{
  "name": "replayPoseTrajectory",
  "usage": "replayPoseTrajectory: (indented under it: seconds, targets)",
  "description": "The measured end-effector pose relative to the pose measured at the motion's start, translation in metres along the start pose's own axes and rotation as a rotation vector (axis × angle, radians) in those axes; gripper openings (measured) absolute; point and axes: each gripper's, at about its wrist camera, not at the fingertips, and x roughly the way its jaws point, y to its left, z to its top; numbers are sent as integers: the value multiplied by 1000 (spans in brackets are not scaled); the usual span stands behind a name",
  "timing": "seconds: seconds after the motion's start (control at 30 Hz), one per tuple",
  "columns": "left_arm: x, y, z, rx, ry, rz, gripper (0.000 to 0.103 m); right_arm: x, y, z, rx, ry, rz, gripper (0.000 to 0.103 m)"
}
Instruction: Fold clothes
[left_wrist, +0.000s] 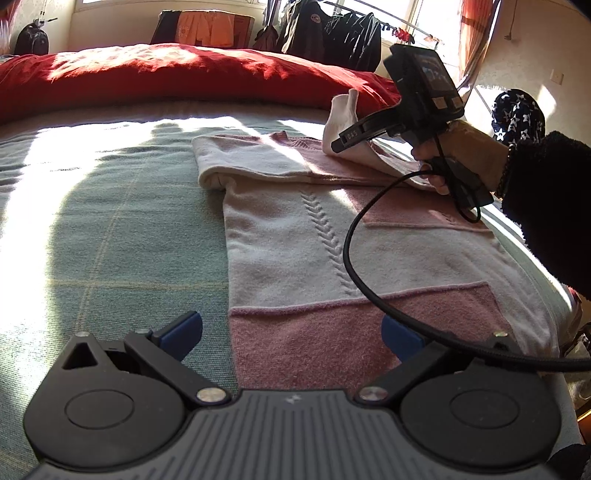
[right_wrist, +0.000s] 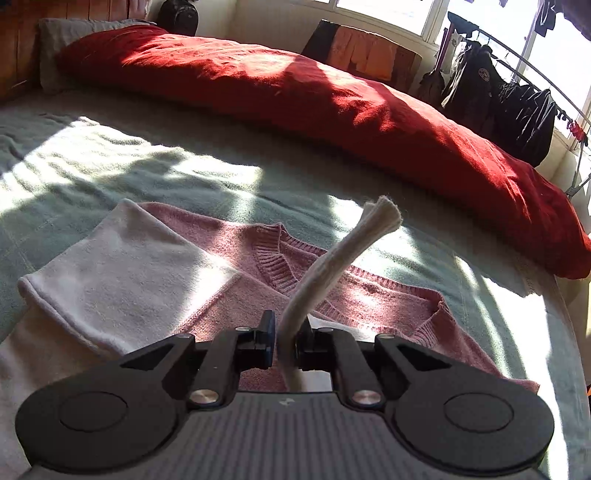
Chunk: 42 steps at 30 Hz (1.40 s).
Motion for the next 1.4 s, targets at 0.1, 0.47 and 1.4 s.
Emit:
replayPoseTrajectory:
  seconds: [0.1, 0.47, 1.4]
  targets:
    - [0, 0, -1, -4, 2, 2, 102, 4, 5, -1, -8, 15, 13, 16]
    - [-10, -8, -6, -2, 10, 26, 102, -25, -9, -5, 42, 20, 121, 54]
    - [26, -70, 91, -162, -55, -208, 102, -127, -115, -185, 264, 2, 282, 77]
